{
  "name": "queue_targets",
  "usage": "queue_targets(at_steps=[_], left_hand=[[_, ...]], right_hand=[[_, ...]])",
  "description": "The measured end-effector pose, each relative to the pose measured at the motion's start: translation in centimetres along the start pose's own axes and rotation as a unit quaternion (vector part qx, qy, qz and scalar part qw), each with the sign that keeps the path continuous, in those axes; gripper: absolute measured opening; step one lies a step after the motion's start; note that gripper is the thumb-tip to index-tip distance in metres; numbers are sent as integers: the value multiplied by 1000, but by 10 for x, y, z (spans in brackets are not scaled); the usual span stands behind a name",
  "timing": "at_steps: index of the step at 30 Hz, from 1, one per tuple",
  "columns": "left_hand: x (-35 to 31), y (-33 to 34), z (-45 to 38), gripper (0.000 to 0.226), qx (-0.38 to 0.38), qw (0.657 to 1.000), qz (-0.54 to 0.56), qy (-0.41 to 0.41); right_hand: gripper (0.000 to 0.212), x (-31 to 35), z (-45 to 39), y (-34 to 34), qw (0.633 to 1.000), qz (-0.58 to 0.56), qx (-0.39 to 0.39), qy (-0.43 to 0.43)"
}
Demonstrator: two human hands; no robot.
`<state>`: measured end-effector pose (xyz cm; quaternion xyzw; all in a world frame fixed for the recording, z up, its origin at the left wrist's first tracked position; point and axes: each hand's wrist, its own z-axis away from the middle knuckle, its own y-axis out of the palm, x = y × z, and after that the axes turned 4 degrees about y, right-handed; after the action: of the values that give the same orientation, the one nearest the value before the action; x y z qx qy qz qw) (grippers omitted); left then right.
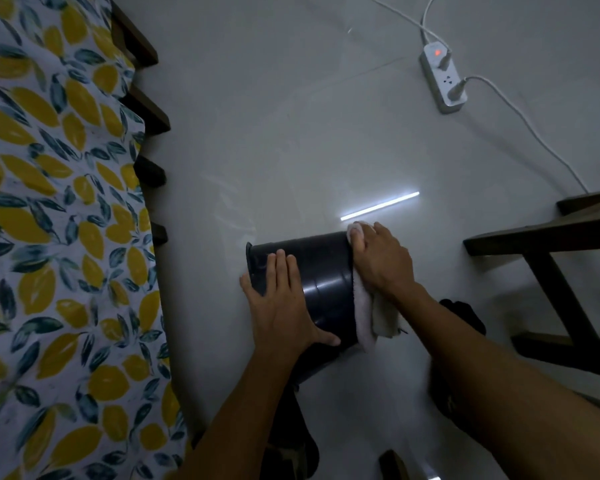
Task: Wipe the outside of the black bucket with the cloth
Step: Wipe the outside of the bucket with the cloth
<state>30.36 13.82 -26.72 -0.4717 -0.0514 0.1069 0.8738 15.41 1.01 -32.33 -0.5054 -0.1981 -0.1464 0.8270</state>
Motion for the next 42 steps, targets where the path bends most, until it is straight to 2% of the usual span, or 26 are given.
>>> queue_targets(at_steps=[5,10,17,21,22,24,27,29,31,33,36,39,42], left_hand=[[-4,-23,-5,153,-3,1000,3,6],[-1,-41,-9,124,-121,993,-10,-9],[-18,-14,39,95,-115,993,-25,-6],[-18,-6,51,67,-223,973,-21,64],[-16,-9,48,70,-232,970,-10,72],[-13,-20,37,93,-205,977,-2,55],[-7,-31,17,147,-117,993,-13,-20],[-3,-29,9,165,-44,997,-25,-49],[-4,-19,10,169,8,998,-21,-55],[-12,-9,22,169,25,998,-8,-48],[-26,4,42,165,7,998,4,-57],[-38,18,57,161,-25,998,13,-63],[-46,34,70,157,-52,996,37,-60]], right_hand=[[49,4,-5,-18,998,-49,-20,-17],[41,4,8,-28,992,-123,-25,-34],[39,-10,40,-48,992,-121,18,-13],[49,-13,68,-62,995,-72,42,-51],[55,-12,72,-66,995,-58,49,-58],[58,-9,79,-75,995,-49,50,-65],[52,-1,82,-87,994,-18,48,-93],[52,4,83,-91,993,-11,53,-107],[53,7,83,-87,990,-7,60,-129],[55,9,87,-78,985,17,68,-157],[47,7,95,-59,968,72,56,-232],[52,-10,95,-26,910,203,115,-342],[60,-20,102,-4,898,233,166,-334]])
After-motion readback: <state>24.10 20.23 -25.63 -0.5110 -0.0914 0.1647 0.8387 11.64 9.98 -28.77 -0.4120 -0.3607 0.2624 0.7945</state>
